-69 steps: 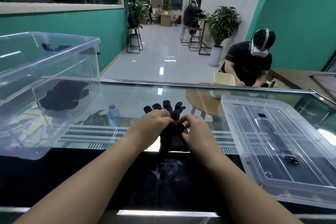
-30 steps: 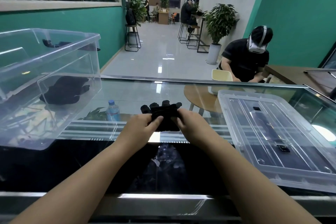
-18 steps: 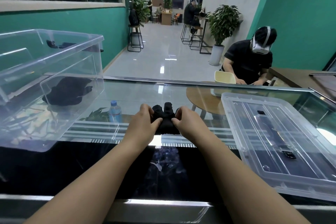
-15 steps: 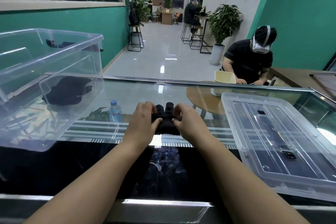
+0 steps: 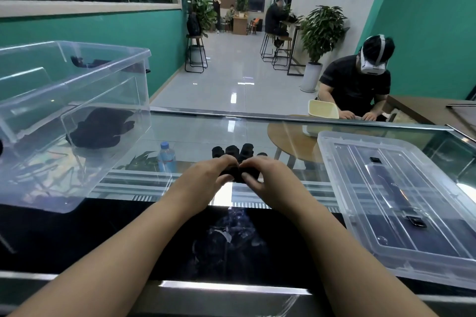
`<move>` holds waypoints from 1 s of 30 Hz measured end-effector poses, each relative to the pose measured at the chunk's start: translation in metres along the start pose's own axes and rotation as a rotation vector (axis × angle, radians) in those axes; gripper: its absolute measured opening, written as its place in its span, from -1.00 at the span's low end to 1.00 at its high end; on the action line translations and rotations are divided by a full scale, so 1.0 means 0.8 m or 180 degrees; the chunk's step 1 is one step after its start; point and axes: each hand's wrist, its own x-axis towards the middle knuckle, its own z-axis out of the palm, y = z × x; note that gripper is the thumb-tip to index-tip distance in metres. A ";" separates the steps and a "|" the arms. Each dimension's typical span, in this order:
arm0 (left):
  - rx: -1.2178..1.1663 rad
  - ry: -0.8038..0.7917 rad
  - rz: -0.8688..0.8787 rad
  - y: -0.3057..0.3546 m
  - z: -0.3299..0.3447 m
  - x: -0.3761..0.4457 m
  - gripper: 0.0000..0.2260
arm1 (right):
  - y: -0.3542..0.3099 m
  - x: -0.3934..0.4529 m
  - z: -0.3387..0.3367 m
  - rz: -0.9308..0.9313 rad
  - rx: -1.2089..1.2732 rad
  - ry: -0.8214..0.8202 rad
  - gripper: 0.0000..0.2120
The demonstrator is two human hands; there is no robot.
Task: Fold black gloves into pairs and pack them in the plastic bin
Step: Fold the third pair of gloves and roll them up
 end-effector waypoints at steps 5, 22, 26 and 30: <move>0.0418 0.0036 0.0132 -0.011 0.004 0.003 -0.66 | -0.002 -0.005 0.003 -0.0083 -0.0272 -0.0239 -0.63; -0.0152 -0.0037 0.0261 -0.001 -0.002 -0.007 -0.78 | -0.002 -0.018 0.010 0.0287 -0.0322 0.0002 -0.81; -0.0360 -0.0150 0.0077 0.003 -0.006 -0.018 -0.83 | -0.010 -0.029 0.001 0.0228 -0.0280 -0.0238 -0.84; -0.0257 -0.0270 0.0084 0.008 -0.011 -0.024 -0.81 | -0.014 -0.038 -0.007 0.0160 -0.0200 -0.0336 -0.83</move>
